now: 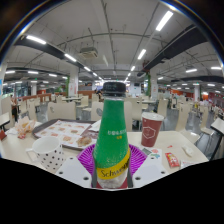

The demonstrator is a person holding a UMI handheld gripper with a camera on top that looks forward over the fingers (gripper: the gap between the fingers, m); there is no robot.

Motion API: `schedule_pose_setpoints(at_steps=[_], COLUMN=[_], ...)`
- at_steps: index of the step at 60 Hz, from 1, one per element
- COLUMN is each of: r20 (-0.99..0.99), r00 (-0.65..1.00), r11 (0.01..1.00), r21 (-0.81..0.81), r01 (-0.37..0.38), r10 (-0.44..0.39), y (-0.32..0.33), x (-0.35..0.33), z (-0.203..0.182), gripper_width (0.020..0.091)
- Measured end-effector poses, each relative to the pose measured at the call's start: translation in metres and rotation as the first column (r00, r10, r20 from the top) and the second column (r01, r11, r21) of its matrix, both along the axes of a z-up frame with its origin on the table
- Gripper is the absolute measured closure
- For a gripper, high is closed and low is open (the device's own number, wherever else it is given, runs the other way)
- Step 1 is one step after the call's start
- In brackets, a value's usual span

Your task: Pour water

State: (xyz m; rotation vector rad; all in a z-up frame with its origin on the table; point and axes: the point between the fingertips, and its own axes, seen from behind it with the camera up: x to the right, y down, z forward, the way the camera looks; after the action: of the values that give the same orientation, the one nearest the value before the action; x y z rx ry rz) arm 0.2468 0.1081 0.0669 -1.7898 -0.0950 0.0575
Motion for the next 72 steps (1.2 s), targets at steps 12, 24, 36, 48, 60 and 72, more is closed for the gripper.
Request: schedule_pose_setpoints(at_steps=[12,24,36,48,60,72], r20=[0.006,0.007,-0.026,-0.004,-0.059,0.027], r00=[1.0,1.0,0.992,0.978,0.974,0.985], r11=[1.0,0.982,0.951,0.906,0.902,0.909], r21=[-0.003,-0.186,-0.286,-0.376,-0.393,-0.38], r01=[0.006,0.017,0.114,0.193,0.179,0.168], r10=[-0.006,-0.016,-0.127,-0.21,-0.219,-0.171], y=[0.001,-0.012,-0.065,-0.147,-0.209,-0.241], x=[0.002,0.001,-0.001,-0.056,-0.171,-0.263], z=[0.002,-0.015,0.018,0.081,0.147,0.183], gripper_width=[0.0699,0.0315,0.0252,0.0252,0.0255,0.0256])
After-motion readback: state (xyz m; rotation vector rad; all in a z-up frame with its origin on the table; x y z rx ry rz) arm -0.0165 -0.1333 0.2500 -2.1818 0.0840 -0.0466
